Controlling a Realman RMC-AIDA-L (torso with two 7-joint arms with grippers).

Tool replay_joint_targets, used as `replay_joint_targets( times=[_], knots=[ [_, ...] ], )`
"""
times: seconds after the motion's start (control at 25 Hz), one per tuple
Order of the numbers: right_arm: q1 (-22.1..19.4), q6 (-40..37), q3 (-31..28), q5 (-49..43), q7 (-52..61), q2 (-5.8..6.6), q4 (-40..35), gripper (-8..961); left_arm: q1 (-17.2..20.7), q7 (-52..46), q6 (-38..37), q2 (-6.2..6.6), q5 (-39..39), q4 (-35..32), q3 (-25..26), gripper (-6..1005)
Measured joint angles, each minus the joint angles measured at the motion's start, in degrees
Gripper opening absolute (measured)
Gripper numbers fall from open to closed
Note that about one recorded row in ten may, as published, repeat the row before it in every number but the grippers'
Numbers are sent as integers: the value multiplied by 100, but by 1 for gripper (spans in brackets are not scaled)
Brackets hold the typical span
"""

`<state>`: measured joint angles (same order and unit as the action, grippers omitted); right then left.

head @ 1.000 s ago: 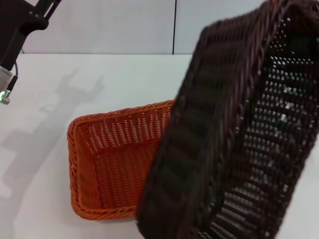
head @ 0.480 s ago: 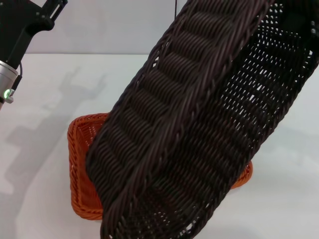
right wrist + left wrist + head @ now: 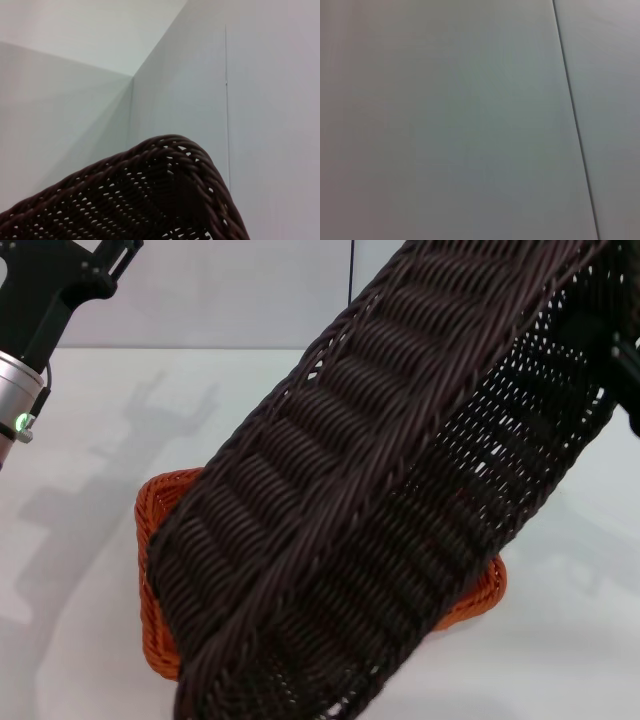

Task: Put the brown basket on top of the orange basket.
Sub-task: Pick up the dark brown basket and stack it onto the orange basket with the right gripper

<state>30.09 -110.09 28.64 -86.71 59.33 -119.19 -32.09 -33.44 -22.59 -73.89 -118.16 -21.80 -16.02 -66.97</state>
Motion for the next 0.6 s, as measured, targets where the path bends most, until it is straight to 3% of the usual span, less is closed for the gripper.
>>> replay_joint_targets(
  times=[0.6],
  knots=[
    [-266,-52,-28,32,-1944,-2,2170,165,-28,71,246,4,-9,-15,-119,813]
  ],
)
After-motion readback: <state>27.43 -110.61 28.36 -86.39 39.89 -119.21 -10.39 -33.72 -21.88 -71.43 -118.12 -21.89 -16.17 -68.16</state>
